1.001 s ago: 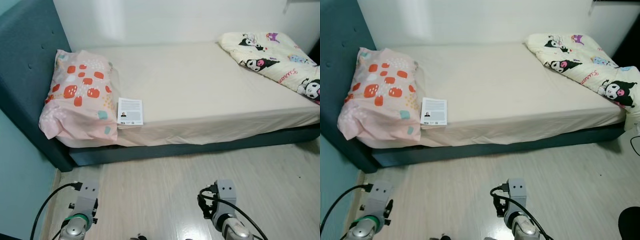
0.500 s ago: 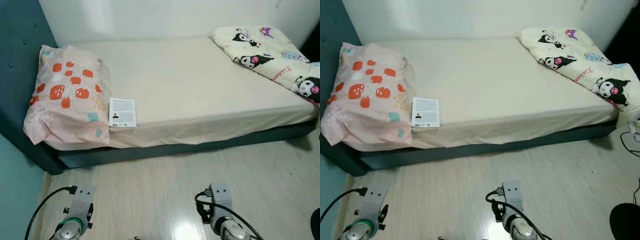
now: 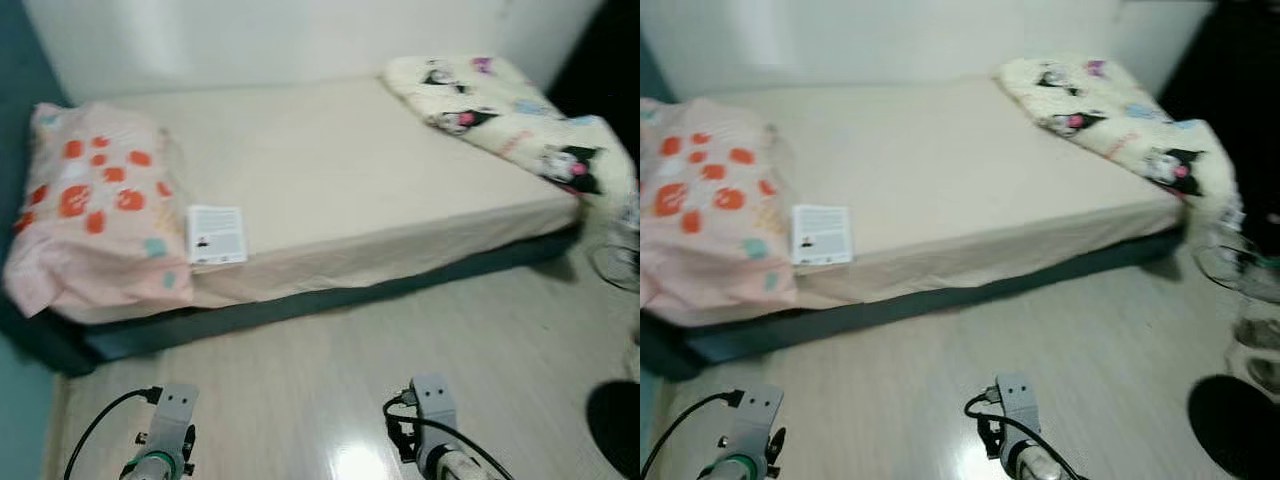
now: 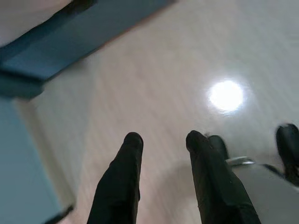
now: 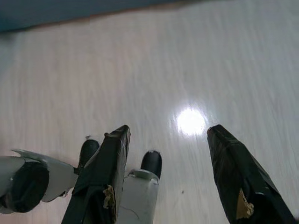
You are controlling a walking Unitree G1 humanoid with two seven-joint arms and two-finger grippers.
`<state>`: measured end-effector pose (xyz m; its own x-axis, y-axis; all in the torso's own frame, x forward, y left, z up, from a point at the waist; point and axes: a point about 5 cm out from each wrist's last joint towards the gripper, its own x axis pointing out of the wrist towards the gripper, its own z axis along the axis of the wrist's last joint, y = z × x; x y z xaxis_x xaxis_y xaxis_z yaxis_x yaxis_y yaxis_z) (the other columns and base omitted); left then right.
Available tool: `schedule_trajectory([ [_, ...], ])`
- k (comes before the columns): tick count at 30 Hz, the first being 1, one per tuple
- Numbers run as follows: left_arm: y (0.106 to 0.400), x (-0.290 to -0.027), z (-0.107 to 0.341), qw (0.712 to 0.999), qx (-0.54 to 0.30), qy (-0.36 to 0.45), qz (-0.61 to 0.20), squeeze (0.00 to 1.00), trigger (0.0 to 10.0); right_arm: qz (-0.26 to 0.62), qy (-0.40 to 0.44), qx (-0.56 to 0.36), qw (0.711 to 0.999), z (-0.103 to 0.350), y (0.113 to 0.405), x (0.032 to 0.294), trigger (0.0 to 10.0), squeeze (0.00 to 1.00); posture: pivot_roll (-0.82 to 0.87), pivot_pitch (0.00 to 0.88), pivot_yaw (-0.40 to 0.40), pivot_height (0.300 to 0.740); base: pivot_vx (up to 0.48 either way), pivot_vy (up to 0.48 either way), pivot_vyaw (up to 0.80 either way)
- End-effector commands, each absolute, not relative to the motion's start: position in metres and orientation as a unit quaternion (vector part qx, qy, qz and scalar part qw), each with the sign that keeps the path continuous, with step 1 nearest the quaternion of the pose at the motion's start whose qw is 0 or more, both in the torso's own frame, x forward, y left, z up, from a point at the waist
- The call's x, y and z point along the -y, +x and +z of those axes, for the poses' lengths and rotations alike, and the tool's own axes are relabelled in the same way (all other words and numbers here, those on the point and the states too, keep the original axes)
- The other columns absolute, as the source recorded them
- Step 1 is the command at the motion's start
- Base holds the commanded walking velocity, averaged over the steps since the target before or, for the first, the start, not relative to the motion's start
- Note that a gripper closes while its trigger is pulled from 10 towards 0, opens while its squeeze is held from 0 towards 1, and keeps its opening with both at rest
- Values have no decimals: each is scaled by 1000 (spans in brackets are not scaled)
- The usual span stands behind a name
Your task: Clean up the room
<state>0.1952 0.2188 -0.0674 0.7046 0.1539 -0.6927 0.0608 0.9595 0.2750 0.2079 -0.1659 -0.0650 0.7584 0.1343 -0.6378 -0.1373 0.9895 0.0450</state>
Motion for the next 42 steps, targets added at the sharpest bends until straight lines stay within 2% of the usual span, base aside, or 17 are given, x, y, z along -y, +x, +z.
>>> schedule_trajectory([
  [1, 194, -213, -69, 911, -388, 138, 9, 0, 10000, 65, -2, -350, 934, -67, 205, 170, 10000, 0, -25, 0, 1, 740, 0, 0, -800],
  [16, 208, -203, -65, 914, -381, 135, -12, 0, 10000, 50, 0, -348, 936, -66, 206, 178, 10000, 0, -56, 0, 4, 740, 0, 0, -800],
  [32, 201, -202, -70, 908, -403, 117, 6, 0, 10000, 65, -3, -349, 935, -65, 209, 173, 10000, 0, -35, 0, -12, 740, 0, 0, -800],
  [40, 201, -209, -69, 904, -402, 146, -1, 0, 10000, 64, 2, -334, 941, -59, 219, 169, 10000, 0, -31, 0, 59, 740, 0, 0, -100],
  [42, 200, -218, -67, 902, -401, 162, -8, 0, 10000, 61, 13, -328, 943, -58, 222, 162, 10000, 0, -33, 0, 73, 740, 0, 0, -400],
])
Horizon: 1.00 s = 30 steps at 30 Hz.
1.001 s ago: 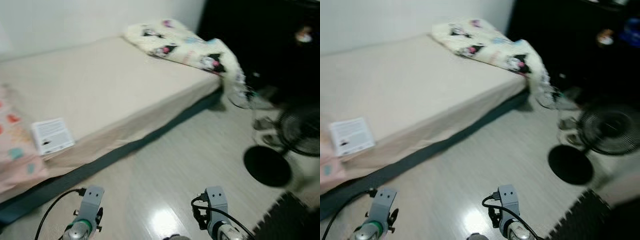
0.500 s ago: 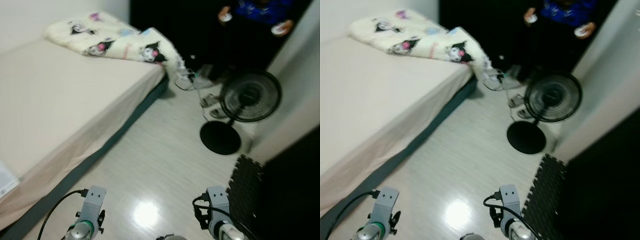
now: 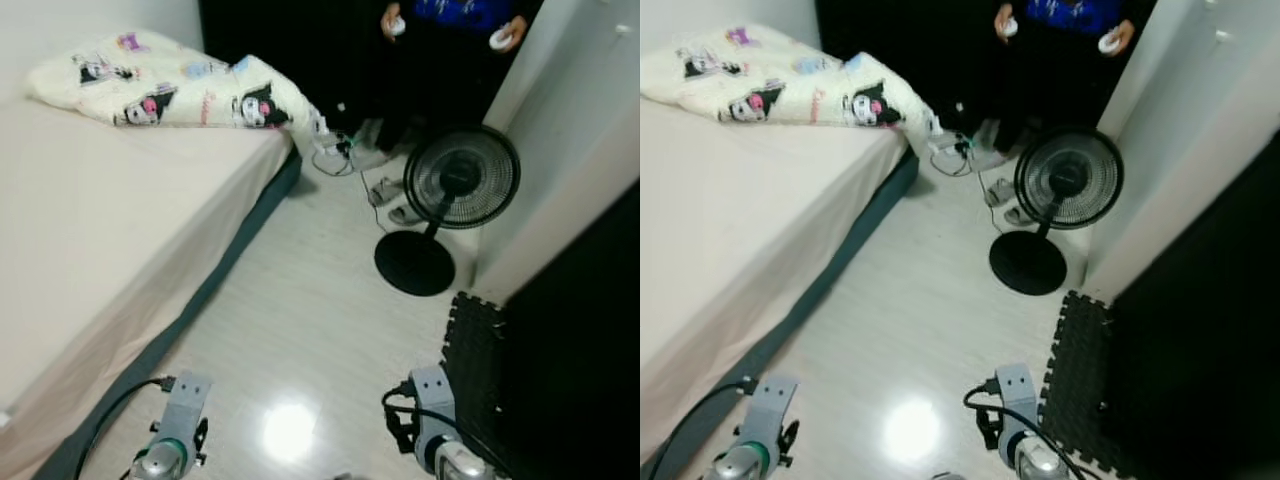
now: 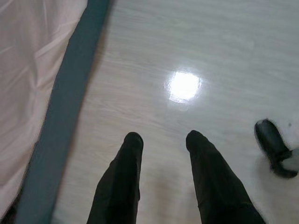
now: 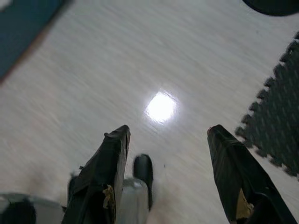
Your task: Clean up the room
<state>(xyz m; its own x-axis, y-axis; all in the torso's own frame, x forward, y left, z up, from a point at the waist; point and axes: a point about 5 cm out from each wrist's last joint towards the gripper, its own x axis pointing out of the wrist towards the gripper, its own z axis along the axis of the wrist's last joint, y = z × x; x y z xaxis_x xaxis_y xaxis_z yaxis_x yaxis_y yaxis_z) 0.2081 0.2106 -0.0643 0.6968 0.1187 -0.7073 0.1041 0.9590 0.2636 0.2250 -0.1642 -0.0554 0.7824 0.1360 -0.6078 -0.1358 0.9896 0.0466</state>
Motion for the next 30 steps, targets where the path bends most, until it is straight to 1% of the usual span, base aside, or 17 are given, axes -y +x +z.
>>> schedule_trajectory([
  [1, 200, -218, -67, 902, -401, 162, -8, 0, 10000, 61, 13, -328, 943, -58, 222, 162, 10000, 0, -33, 0, 73, 740, 0, 0, -800],
  [8, 202, -226, -64, 901, -398, 173, -7, 0, 10000, 67, 21, -327, 942, -58, 222, 152, 10000, 0, -33, 0, 88, 740, 0, 0, -800],
  [15, 205, -222, -64, 904, -395, 166, -7, 0, 10000, 72, 16, -327, 942, -58, 223, 153, 10000, 0, -37, 0, 71, 740, 0, 0, -800],
  [24, 201, -215, -68, 901, -402, 162, -4, 0, 10000, 76, 10, -328, 941, -58, 222, 156, 10000, 0, -48, 0, 51, 740, 0, 0, -800],
  [30, 201, -213, -68, 899, -400, 176, -11, 0, 10000, 83, 0, -331, 940, -59, 221, 156, 10000, 0, -46, 0, 46, 740, 419, 0, 0],
])
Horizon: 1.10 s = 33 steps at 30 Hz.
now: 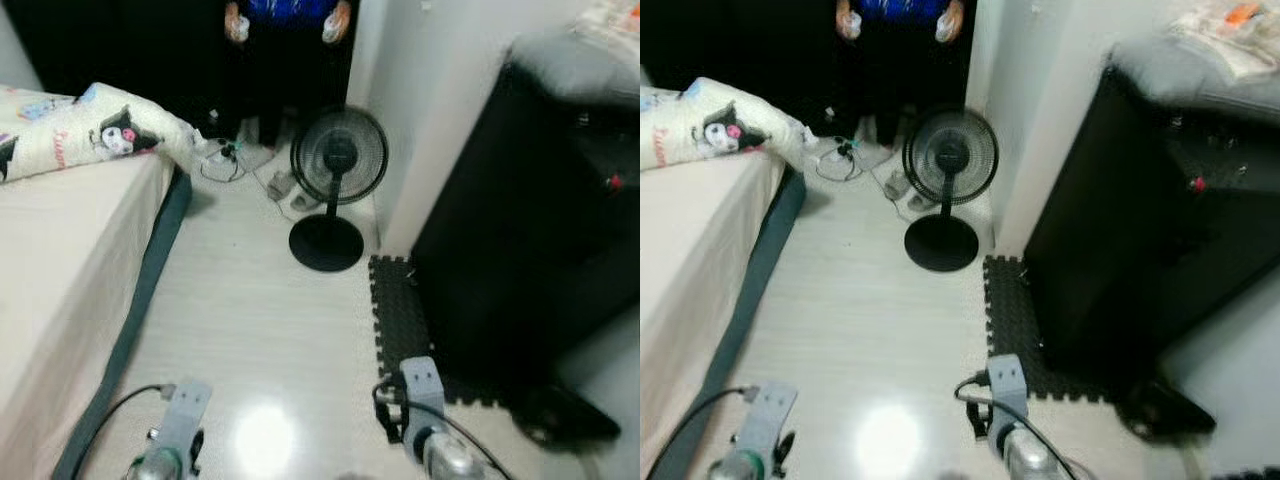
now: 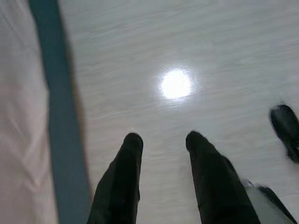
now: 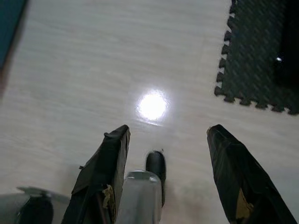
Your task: Clean up the room
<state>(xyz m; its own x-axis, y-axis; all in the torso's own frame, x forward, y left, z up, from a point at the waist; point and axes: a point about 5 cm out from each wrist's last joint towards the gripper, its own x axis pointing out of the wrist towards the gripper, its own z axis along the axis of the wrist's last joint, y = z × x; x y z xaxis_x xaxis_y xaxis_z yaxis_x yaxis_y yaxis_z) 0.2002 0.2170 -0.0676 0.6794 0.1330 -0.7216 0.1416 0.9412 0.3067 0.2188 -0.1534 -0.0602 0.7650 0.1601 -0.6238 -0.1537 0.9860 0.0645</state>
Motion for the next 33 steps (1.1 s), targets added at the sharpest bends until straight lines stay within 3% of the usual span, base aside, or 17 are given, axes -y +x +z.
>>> schedule_trajectory([
  [1, 201, -213, -68, 900, -399, 176, -10, 0, 10000, 85, 0, -331, 940, -59, 221, 155, 10000, 0, -45, 0, 44, 740, 450, 0, 0],
  [11, 203, -211, -67, 902, -394, 176, -8, 0, 10000, 88, 2, -331, 939, -58, 222, 154, 10000, 0, -40, 0, 41, 740, 450, 0, 0],
  [29, 201, -211, -69, 900, -397, 177, -9, 0, 10000, 85, 2, -336, 938, -60, 219, 158, 10000, 0, -46, 0, 41, 740, 417, 0, -789],
  [33, 200, -210, -69, 900, -398, 177, -10, 0, 10000, 83, -2, -336, 938, -60, 219, 159, 10000, 0, -49, 0, 42, 740, 375, 0, 0],
])
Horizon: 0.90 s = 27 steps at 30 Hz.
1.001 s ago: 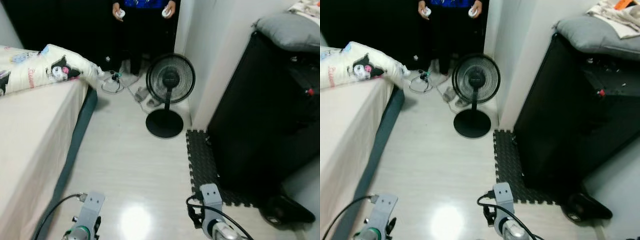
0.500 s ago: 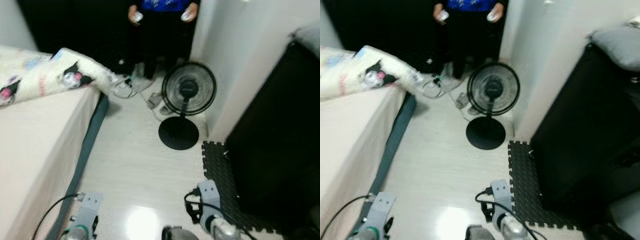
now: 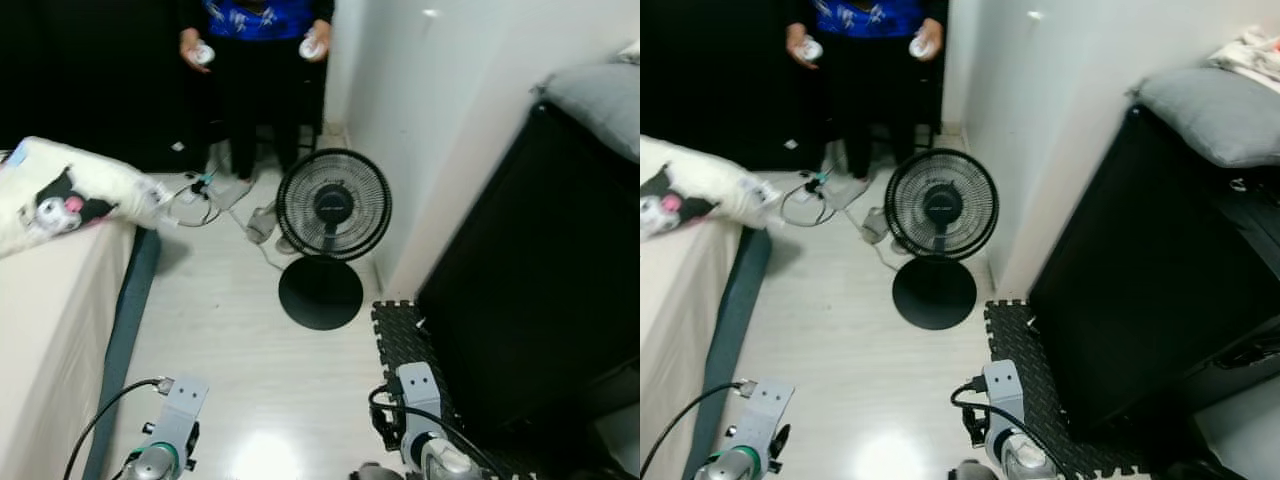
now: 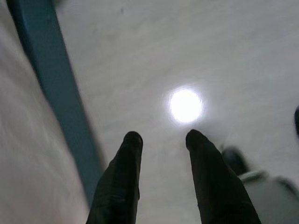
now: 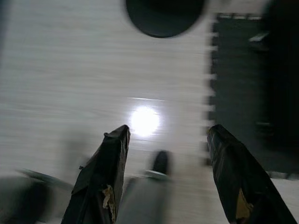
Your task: Clean up the room
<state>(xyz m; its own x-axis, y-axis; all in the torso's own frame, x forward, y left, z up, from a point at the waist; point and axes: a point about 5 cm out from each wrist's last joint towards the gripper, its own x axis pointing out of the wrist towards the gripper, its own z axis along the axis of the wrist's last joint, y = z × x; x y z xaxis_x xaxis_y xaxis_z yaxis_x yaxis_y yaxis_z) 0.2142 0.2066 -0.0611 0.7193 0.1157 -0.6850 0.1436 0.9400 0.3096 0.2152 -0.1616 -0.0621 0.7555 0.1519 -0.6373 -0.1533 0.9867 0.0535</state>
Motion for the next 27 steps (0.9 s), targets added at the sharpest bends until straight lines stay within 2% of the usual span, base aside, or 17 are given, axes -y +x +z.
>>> schedule_trajectory([
  [1, 200, -210, -69, 900, -398, 177, -10, 0, 10000, 83, -2, -336, 938, -60, 219, 159, 10000, 0, -49, 0, 42, 740, 371, 0, 0],
  [27, 202, -209, -68, 901, -395, 179, -14, 0, 10000, 89, 4, -325, 941, -58, 221, 155, 10000, 0, -49, 0, 42, 740, 357, 0, 0],
])
